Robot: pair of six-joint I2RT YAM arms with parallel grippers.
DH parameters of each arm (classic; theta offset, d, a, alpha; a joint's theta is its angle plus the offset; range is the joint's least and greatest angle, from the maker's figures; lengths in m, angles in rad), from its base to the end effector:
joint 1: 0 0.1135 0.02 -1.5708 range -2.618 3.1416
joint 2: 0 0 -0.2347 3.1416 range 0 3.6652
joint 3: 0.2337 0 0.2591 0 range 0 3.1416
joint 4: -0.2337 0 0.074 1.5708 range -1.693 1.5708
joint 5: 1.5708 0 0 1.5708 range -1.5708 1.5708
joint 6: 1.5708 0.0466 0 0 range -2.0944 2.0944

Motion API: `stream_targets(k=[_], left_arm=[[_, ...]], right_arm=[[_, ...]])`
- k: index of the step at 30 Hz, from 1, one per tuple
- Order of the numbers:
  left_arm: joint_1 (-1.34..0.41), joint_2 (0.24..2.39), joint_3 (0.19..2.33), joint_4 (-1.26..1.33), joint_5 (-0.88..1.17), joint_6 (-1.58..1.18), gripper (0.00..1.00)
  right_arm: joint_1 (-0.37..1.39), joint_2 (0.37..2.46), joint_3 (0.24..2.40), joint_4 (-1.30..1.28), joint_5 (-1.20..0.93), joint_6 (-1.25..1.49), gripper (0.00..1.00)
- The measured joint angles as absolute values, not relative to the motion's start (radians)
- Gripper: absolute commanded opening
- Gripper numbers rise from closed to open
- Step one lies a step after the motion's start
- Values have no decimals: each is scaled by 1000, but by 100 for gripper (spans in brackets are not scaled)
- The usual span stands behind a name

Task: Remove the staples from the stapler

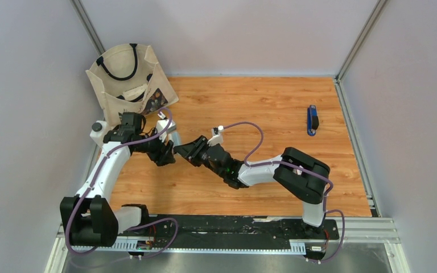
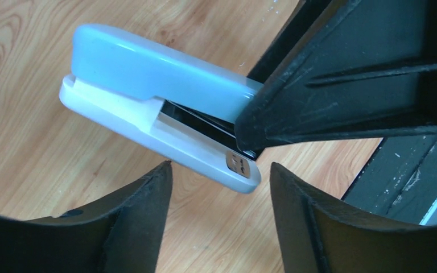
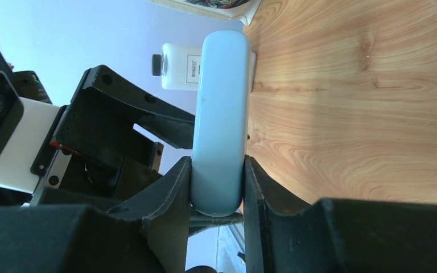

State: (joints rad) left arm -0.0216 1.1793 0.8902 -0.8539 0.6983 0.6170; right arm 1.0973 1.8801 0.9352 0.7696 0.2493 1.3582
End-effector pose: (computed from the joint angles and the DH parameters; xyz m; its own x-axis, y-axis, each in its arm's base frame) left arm 0.2340 -0.0350 0.2163 -0.5781 0.4558 -0.6768 0.7573 0.6085 -0.2371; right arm 0.1949 0.3553 0.1472 -0.7515 0.6106 -0.2498 -0.0809 0.2906 0.9534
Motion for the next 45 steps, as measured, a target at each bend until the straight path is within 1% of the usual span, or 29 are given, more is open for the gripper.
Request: stream_targets(k=[2, 4, 7, 8, 9, 13, 23, 27, 36, 42, 45], left_arm=[[-21, 1179, 890, -847, 699, 617, 50], [-20, 1179, 890, -851, 707, 616, 39], [-18, 1179, 890, -855, 725, 617, 36], [-17, 1179, 890, -856, 725, 616, 33], [-17, 1179, 890, -857, 724, 617, 32], [-16, 1177, 890, -857, 707, 620, 24], [-18, 1121, 847, -841, 648, 660, 23], [-11, 1107, 815, -803, 567, 697, 22], [-11, 1039, 710, -723, 490, 761, 24], [-10, 916, 597, -649, 455, 845, 25], [-10, 898, 575, -631, 424, 883, 25]], right_arm=[[1099, 1880, 933, 782, 242, 1370, 0], [1100, 1880, 932, 788, 242, 1378, 0], [1099, 1881, 932, 789, 237, 1387, 0], [1099, 1884, 932, 791, 235, 1389, 0], [1099, 1886, 932, 791, 234, 1391, 0], [1099, 1893, 929, 802, 225, 1391, 0], [1095, 1897, 930, 794, 171, 1331, 0], [1094, 1897, 923, 784, 144, 1297, 0], [1089, 1897, 859, 828, 66, 1246, 0], [1056, 1927, 858, 869, -75, 1132, 0], [1037, 1944, 858, 888, -154, 1058, 0]])
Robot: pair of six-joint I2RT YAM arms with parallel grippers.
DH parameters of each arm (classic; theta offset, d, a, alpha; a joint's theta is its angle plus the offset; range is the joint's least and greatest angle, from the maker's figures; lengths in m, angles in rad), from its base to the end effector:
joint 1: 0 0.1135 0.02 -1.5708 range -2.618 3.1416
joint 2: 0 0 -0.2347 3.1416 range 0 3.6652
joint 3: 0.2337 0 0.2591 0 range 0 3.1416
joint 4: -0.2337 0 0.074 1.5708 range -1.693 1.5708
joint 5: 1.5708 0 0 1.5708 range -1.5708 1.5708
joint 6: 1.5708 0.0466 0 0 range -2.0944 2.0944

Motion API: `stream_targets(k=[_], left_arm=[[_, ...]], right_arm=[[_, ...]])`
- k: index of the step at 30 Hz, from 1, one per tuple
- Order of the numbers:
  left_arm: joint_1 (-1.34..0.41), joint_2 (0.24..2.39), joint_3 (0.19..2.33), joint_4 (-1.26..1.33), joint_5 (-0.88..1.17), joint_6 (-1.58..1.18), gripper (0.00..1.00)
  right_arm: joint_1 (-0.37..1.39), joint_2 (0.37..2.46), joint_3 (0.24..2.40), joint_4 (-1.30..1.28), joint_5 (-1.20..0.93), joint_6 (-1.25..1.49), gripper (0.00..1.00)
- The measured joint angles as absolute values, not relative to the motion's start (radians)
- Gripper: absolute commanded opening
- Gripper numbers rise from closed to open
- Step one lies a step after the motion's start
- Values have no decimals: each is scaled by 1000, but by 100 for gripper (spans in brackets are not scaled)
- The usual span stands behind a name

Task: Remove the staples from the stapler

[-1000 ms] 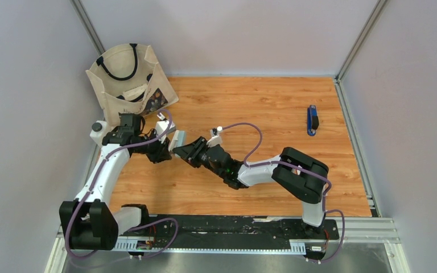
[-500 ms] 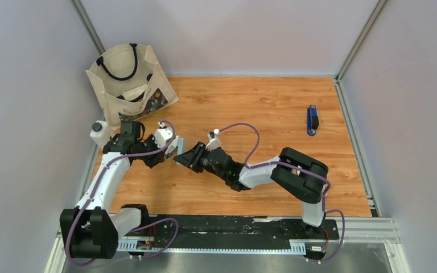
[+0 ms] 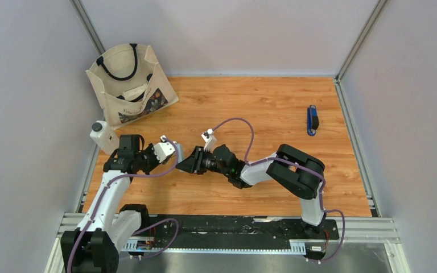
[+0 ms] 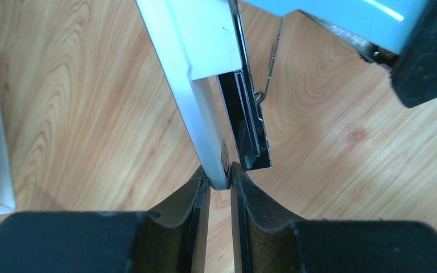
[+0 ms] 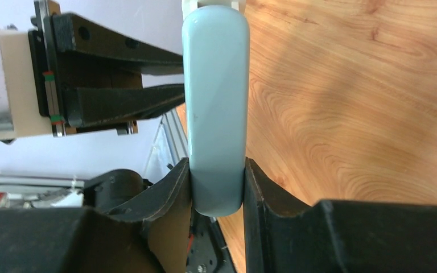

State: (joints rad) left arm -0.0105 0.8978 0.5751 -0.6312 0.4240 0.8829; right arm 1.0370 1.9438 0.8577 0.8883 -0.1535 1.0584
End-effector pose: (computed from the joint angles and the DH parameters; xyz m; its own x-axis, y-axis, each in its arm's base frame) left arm 0.1989 -0.0213 0.1790 -0.3266 0.7076 -0.6266 0.7873 0.5704 0.2339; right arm 0.1942 0.3426 0.1134 -0.8570 0.2428 -0.4545 -0.3673 0.3307 0.8693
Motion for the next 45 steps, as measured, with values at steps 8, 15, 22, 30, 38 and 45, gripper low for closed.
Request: stream_targets(k=[8, 15, 22, 30, 38, 45], left_arm=[[-11, 867, 501, -534, 382, 995, 27], [-12, 793, 408, -459, 358, 1111, 29], [-28, 748, 350, -339, 339, 1175, 29], [-53, 757, 350, -276, 324, 1297, 31], [-66, 812, 418, -342, 321, 1252, 73], [-66, 836, 632, -499, 423, 1002, 80]], right_arm=[[1028, 1944, 876, 844, -225, 888, 0], [1029, 1934, 876, 786, -246, 799, 0], [1029, 1896, 876, 729, -242, 728, 0], [1031, 1853, 863, 677, -233, 677, 0], [1031, 1850, 865, 636, -217, 665, 0], [1031, 1838, 937, 435, -128, 648, 0]])
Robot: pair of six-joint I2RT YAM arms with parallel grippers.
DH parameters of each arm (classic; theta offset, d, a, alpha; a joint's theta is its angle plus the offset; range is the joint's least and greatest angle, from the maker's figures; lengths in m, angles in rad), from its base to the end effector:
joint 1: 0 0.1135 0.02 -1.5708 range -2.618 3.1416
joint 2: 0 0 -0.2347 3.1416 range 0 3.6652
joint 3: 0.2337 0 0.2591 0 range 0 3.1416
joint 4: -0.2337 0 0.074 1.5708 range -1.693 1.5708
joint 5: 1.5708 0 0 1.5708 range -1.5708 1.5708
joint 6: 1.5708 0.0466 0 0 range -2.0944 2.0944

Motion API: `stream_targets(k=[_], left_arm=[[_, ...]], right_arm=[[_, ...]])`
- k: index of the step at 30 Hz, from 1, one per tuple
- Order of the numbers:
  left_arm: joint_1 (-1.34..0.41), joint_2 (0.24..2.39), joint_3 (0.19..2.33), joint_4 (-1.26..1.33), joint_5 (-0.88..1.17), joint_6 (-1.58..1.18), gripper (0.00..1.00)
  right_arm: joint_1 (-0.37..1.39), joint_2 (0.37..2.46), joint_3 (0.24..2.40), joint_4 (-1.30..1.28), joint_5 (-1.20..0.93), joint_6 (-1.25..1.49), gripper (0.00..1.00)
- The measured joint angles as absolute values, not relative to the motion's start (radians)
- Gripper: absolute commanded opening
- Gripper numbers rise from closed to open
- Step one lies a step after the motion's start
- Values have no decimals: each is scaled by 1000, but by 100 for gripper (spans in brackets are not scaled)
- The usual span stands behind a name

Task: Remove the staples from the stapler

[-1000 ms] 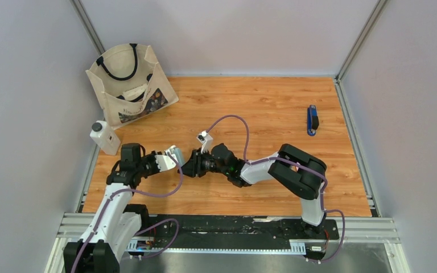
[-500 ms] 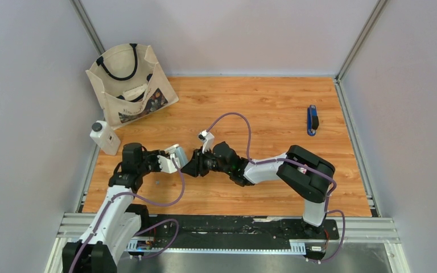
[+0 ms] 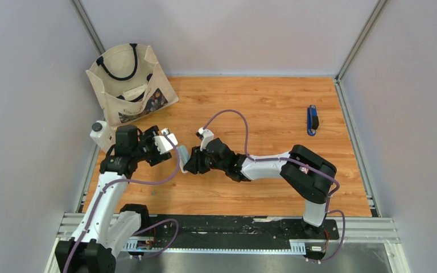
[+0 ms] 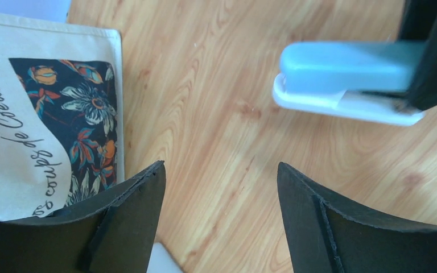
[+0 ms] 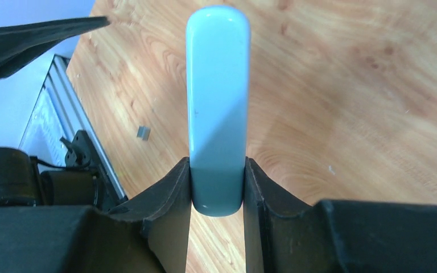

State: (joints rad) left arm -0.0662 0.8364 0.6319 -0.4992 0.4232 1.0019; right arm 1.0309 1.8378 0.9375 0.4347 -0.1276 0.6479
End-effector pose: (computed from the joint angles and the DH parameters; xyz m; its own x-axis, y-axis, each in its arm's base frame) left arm 0.2088 -0.0330 0.2199 -0.0337 0.7721 -0.6346 0.7447 0.4429 0.4992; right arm 0.1969 0.3401 0.1257 -0.7328 -0.0582 -0.6780 -0.5857 0.5612 0.5848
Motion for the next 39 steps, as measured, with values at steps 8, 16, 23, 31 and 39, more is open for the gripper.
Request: stream_targets(k=[8, 16, 23, 31, 39], left_arm=[[-36, 885, 791, -566, 500, 668, 81], [14, 901, 929, -619, 508, 380, 81], [27, 854, 983, -680, 513, 221, 83], [31, 872, 1007, -685, 455, 154, 83], [33, 881, 1008, -698, 442, 135, 83]], right_arm=[[1032, 1834, 1127, 184, -10, 590, 0], [1054, 2047, 1531, -200, 157, 517, 0], [1093, 2225, 1748, -456, 232, 514, 3], [1102, 2291, 1904, -612, 241, 525, 64], [1111, 2290, 1922, -677, 236, 534, 82]])
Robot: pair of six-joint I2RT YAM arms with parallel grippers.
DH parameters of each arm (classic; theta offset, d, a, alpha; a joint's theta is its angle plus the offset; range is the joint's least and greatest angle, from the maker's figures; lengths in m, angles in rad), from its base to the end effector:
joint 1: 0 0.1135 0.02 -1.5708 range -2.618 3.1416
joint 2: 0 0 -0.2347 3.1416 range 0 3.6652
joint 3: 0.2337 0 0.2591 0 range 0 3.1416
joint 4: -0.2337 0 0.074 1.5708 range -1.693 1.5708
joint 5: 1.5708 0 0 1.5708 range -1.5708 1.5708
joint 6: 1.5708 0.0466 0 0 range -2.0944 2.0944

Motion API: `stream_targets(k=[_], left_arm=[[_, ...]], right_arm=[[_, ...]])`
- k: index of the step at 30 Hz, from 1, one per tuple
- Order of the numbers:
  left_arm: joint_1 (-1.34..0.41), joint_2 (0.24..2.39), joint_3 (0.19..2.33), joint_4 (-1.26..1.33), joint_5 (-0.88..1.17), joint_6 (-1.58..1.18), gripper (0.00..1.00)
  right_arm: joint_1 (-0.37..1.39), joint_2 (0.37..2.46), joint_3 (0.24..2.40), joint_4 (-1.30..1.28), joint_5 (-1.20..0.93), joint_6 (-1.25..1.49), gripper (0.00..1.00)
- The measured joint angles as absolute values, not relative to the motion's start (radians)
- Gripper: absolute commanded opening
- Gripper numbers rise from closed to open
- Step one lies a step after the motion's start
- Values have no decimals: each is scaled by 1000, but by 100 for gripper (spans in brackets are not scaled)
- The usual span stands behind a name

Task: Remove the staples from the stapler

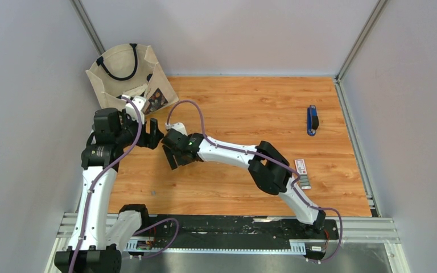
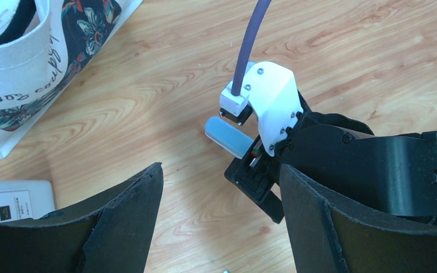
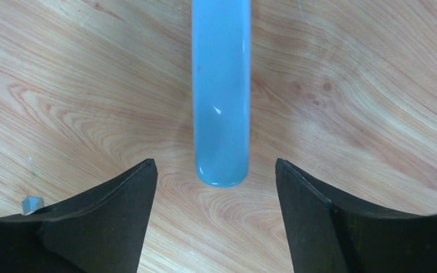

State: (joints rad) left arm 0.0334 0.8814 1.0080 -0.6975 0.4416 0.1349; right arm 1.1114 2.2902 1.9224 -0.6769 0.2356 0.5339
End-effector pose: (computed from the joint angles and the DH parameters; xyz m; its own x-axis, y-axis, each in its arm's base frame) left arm 0.2114 -0.0129 0.3232 -0.4909 0.1053 -0.8648 0.3989 0.9097 -0.1157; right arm 0.2276 0.4356 0.1522 -0.7472 -0.3944 -0.5350 -0.5104 0.8561 0.0818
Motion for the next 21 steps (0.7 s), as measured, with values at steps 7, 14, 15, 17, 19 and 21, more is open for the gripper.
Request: stream_targets(k=[7, 14, 15, 17, 19, 21], left_arm=[[33, 889, 1011, -731, 455, 133, 84], [33, 899, 1055, -752, 498, 135, 84], [32, 900, 1057, -752, 503, 135, 84], [23, 912, 1060, -754, 506, 132, 85], [9, 941, 1074, -766, 501, 131, 85], [-20, 983, 1095, -776, 494, 130, 85]], right_arm=[[1079, 2116, 1804, -714, 298, 550, 100], [666, 1687, 1620, -666, 226, 552, 100], [563, 1636, 1603, -660, 219, 553, 100], [419, 1579, 1582, -658, 221, 552, 100], [311, 1534, 1546, -662, 242, 543, 100], [258, 1520, 1521, -682, 259, 506, 100]])
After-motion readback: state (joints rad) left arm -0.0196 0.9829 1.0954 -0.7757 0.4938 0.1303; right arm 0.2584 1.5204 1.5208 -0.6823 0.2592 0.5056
